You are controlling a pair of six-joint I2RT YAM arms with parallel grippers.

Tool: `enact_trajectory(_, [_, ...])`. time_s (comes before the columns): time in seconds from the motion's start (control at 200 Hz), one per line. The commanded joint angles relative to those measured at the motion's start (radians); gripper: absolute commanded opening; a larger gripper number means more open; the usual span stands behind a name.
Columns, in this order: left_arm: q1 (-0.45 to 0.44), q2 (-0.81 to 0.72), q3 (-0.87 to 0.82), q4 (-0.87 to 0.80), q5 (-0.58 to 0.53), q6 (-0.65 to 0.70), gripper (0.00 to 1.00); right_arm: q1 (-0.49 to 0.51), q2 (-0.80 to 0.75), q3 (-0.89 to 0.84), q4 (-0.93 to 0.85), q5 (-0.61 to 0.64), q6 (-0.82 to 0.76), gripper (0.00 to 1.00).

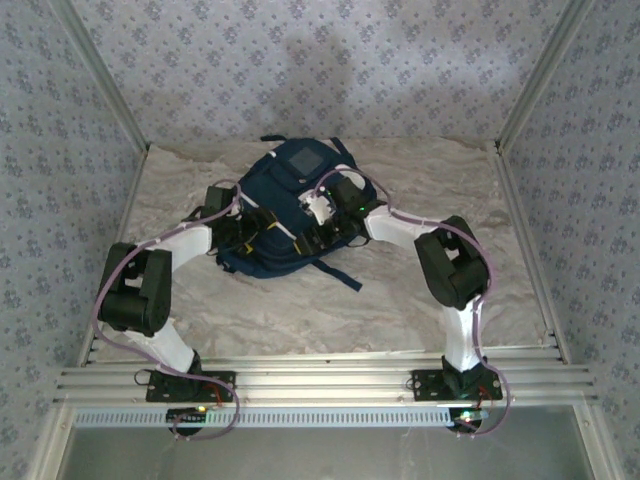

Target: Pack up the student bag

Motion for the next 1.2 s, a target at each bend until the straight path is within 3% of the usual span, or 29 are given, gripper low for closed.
enact_trajectory(0.0, [-0.051,0.020,-0.009,0.049,0.072,-0.045,0.80,0.061,0.015,0.010,0.069,-0.098,0.051,0.62])
enact_trajectory(0.215, [-0.064,0.035,0.006,0.070,0.086,-0.061,0.80,0.078,-0.022,-0.018,0.090,-0.091,0.076,0.60])
enact_trajectory(0.355, [-0.067,0.040,0.011,0.073,0.086,-0.063,0.80,0.082,-0.016,-0.008,0.084,-0.197,0.132,0.56])
enact_trajectory(0.595, [-0.078,0.049,0.011,0.089,0.084,-0.076,0.80,0.148,0.010,0.039,0.074,-0.178,0.155,0.55])
enact_trajectory(0.805, [-0.079,0.051,0.014,0.087,0.087,-0.076,0.80,0.130,-0.089,-0.017,0.093,-0.244,0.197,0.55])
enact_trajectory(1.029, [-0.082,0.035,0.017,0.091,0.106,-0.084,0.80,0.084,-0.184,-0.073,-0.025,0.042,0.167,0.53])
enact_trajectory(1.194, [-0.085,-0.041,0.049,0.017,0.106,-0.056,0.81,0.108,-0.235,-0.078,-0.109,0.306,0.154,0.53])
